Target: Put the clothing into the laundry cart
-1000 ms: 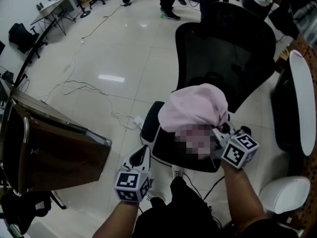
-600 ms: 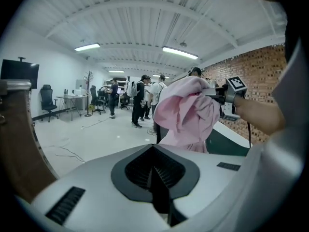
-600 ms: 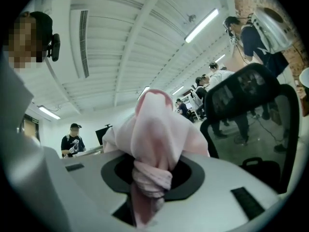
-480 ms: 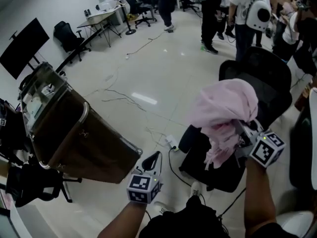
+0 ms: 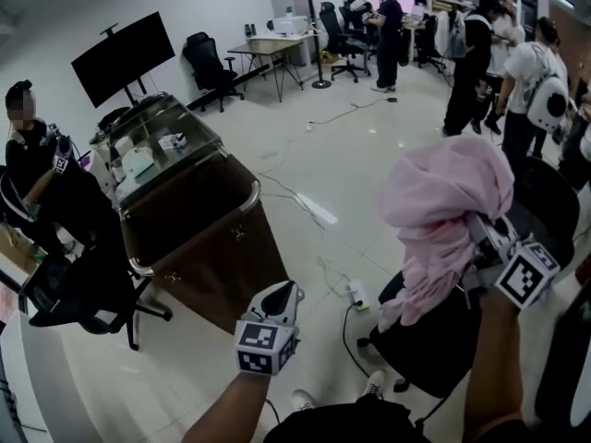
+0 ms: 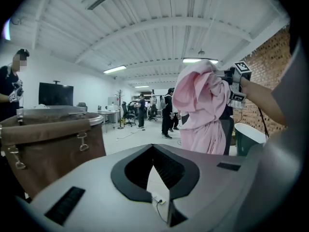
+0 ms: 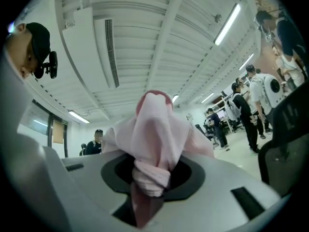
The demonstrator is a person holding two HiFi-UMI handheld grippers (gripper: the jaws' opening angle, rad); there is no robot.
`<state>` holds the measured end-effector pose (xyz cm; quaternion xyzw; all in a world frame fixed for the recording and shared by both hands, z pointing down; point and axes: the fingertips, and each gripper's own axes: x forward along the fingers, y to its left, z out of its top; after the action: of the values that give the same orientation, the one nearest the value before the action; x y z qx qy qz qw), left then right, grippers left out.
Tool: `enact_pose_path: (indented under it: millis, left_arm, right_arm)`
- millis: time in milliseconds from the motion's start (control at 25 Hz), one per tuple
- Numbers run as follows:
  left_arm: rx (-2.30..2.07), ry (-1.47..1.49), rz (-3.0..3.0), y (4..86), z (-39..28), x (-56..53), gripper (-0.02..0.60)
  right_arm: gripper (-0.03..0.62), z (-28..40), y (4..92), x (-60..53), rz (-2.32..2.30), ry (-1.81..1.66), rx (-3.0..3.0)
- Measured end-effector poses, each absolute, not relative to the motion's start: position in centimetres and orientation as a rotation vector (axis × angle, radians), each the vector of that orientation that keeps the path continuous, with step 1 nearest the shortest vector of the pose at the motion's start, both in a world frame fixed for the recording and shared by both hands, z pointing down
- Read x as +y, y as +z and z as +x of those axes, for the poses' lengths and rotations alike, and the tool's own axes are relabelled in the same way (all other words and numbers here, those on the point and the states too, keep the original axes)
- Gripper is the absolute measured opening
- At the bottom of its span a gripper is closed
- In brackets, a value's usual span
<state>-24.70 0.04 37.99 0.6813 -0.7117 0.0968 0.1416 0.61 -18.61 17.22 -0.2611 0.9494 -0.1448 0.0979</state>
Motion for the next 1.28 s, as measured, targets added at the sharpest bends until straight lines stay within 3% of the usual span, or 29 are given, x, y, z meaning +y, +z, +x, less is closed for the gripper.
enact_pose_path:
  millis: [800, 1280]
  left_arm:
    - [-2.4, 0.139, 1.708, 31.6, -40.1, 14.3, 0.0]
    - [-2.512, 0.126, 1.591, 30.5, -47.0, 20.9, 0.0]
  right_arm:
    - [0.132, -21.2, 6.9, -8.0, -0.304, -0.326, 2.828]
    - [0.133, -34.8, 6.4, -1.5, -0.099, -0.375, 2.864]
